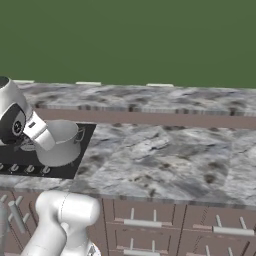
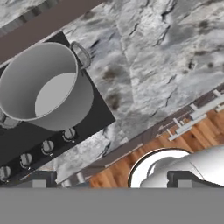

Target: Move the pot and pan from the stove into the sink.

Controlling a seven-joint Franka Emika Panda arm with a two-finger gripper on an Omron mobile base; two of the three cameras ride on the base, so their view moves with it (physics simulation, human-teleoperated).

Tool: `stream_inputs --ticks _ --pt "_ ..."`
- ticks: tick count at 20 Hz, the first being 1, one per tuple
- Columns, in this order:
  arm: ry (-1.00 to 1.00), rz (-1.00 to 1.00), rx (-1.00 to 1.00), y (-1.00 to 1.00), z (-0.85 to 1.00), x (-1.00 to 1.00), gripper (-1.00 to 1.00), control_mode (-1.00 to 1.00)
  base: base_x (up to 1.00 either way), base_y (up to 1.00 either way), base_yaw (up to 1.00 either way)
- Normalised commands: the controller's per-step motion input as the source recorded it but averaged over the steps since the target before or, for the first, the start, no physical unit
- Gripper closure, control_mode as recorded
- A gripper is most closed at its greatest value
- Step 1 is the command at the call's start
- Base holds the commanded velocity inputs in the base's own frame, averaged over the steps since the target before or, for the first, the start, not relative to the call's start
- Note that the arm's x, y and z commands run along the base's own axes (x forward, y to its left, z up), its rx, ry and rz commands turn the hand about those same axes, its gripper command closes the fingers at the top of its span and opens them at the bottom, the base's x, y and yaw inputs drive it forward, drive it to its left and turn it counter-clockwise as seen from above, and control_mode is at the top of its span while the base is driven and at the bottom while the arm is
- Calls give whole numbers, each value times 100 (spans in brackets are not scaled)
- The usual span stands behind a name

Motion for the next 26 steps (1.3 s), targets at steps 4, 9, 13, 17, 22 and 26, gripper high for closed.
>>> stream_inputs --ticks 4,9,13,17,22,26 --pt "1 -4 5 8 -26 47 -100 -100 0 0 0" --pt "1 -5 3 14 -25 35 -100 -100 0 0 0" --pt "0 -5 0 24 -17 22 -100 -100 0 0 0" --pt "0 -5 0 24 -11 21 -100 -100 0 0 0" --pt "2 -1 0 2 -1 4 -100 -100 0 0 0" --pt "6 -1 0 1 -19 19 -100 -100 0 0 0"
